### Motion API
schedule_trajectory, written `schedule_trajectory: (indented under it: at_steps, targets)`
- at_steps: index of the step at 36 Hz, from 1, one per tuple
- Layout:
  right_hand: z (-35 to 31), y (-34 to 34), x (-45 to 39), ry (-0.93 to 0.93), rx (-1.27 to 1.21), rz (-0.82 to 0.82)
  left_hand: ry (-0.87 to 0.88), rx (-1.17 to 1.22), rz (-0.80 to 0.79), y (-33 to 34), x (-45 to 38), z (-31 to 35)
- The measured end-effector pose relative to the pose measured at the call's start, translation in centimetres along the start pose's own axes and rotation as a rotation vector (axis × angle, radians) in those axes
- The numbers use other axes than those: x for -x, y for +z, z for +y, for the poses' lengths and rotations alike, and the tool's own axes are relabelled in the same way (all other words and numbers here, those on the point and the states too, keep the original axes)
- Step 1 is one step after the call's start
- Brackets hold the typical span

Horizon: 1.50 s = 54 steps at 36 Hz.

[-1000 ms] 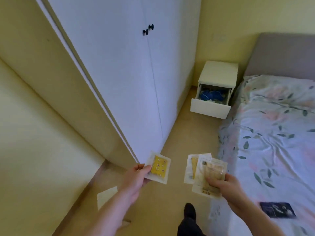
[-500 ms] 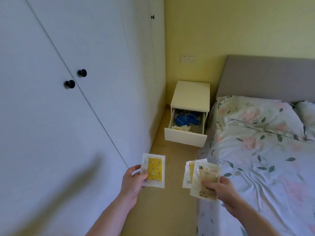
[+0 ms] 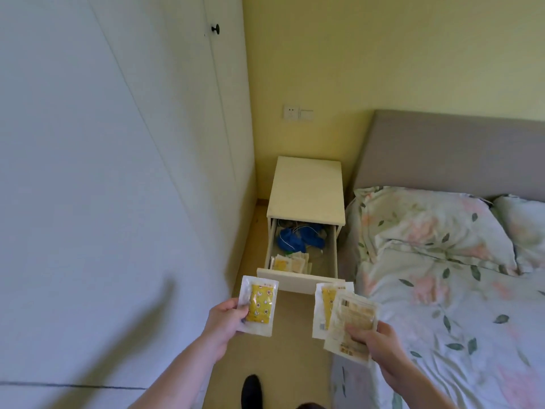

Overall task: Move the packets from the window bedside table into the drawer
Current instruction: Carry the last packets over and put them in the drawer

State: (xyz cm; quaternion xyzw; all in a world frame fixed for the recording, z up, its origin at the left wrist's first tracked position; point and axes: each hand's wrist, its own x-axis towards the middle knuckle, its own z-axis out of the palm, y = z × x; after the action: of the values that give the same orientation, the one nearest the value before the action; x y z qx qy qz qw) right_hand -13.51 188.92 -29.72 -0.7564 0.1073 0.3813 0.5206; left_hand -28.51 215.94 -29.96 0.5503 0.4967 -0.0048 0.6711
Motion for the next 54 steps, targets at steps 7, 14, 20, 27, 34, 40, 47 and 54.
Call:
schedule_trajectory:
  at_steps: [7, 14, 20, 27, 34, 40, 47, 54]
  targets:
    - [-4.8, -0.3, -6.6, 0.093, -0.043, 0.097, -0.079, -0.205, 0.016, 2.6, -11.0, 4.5]
    - [-8.8, -2.2, -17.5, 0.15, -0.059, 0.097, -0.072, -0.383, 0.04, 7.7, -18.7, 10.4]
    - [-10.7, -2.6, -27.7, 0.218, 0.05, 0.063, -0.074, -0.495, 0.095, 11.4, -24.9, 12.8]
    - [-14.0, -0.4, -35.6, 0.238, 0.201, 0.071, -0.091, -0.578, 0.086, 14.4, -33.7, 11.2]
    - [-9.4, 2.7, -46.5, 0.287, 0.262, 0.042, -0.107, -0.601, 0.06, 16.3, -45.3, 5.9]
    - [-5.4, 6.0, -54.1, 0.328, 0.277, 0.043, -0.122, -0.572, 0.078, 19.2, -51.8, 3.1]
    - [-1.0, 9.8, -59.6, 0.38, 0.264, 0.045, -0.129, -0.762, 0.045, 20.1, -56.9, -0.9]
    - [1.9, 12.1, -62.0, 0.403, 0.288, 0.033, -0.151, -1.13, 0.04, 20.3, -59.5, -4.2]
